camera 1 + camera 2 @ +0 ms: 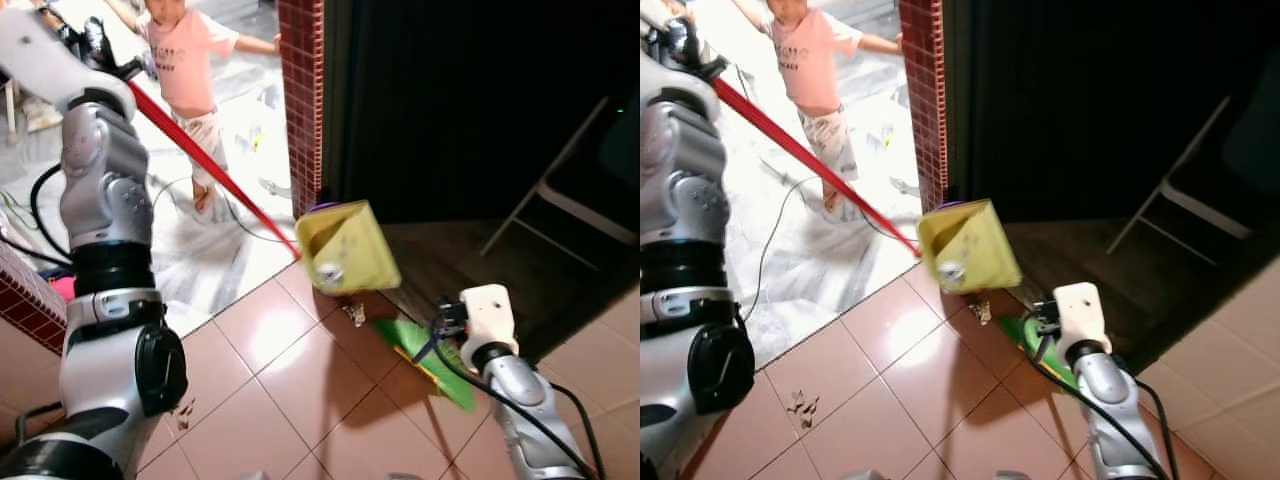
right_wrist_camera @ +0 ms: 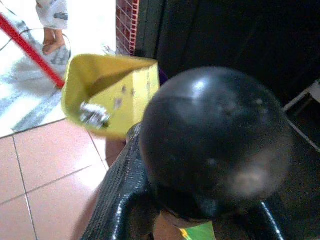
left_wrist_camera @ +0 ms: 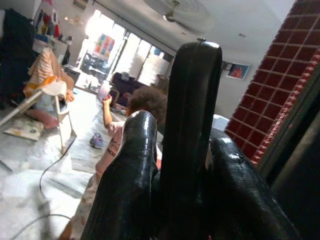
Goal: Sweep floor
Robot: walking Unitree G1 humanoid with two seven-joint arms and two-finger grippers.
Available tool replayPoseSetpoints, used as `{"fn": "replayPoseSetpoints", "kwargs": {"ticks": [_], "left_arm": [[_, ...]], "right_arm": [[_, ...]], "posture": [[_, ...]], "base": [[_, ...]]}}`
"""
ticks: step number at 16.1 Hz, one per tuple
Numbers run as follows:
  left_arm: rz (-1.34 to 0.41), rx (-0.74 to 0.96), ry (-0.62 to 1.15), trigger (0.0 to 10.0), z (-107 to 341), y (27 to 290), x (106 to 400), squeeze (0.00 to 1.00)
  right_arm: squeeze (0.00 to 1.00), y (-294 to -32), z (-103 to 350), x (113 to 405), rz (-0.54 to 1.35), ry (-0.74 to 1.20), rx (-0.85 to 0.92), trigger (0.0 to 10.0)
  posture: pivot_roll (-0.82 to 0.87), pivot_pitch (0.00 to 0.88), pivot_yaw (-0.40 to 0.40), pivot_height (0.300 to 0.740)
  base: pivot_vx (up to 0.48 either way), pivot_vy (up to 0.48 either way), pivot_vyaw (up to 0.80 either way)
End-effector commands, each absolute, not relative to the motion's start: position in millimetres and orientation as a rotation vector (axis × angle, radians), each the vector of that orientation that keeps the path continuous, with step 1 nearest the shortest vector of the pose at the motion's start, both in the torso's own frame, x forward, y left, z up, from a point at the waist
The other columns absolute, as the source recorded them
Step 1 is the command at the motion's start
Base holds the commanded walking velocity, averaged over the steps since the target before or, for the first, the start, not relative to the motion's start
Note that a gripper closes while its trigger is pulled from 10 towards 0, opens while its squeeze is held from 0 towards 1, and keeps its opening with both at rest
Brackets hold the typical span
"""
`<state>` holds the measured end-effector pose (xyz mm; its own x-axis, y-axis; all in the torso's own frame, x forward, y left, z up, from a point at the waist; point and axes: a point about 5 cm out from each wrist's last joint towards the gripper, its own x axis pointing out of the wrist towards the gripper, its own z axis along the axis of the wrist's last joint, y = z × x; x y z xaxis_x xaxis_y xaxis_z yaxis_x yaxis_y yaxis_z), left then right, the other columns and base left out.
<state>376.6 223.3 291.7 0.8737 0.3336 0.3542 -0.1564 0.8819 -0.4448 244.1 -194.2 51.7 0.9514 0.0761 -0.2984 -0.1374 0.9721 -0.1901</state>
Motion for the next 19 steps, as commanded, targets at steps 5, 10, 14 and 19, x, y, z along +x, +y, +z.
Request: {"fn": "replayPoseSetpoints", "kwargs": {"ticks": [5, 10, 14, 19], "left_arm": [[0.191, -0.403, -0.594, 10.0, 330.2, 205.1, 378.5, 0.0], [0.202, -0.37, -0.663, 10.0, 345.8, 207.6, 380.4, 0.0], [0.219, -0.344, -0.674, 10.0, 350.0, 209.2, 383.6, 0.0], [0.236, -0.329, -0.654, 10.0, 347.3, 203.6, 389.0, 0.0]], "right_arm": [[0.0, -195.4, 36.8, 231.5, 0.109, 0.373, -0.175, 10.0], [0.0, -192.9, 36.3, 230.8, 0.121, 0.371, -0.172, 10.0], [0.0, -190.9, 36.4, 231.4, 0.131, 0.367, -0.17, 10.0], [0.0, -189.9, 37.3, 231.0, 0.137, 0.361, -0.173, 10.0]], "posture": [[-0.18, 0.0, 0.106, 0.74], [-0.18, 0.0, 0.105, 0.74], [-0.18, 0.0, 0.107, 0.74], [-0.19, 0.0, 0.109, 0.74]], "base": [[0.444, 0.0, -0.42], [0.431, 0.048, 0.0], [0.37, 0.306, 0.0], [0.178, 0.396, 0.0]]}}
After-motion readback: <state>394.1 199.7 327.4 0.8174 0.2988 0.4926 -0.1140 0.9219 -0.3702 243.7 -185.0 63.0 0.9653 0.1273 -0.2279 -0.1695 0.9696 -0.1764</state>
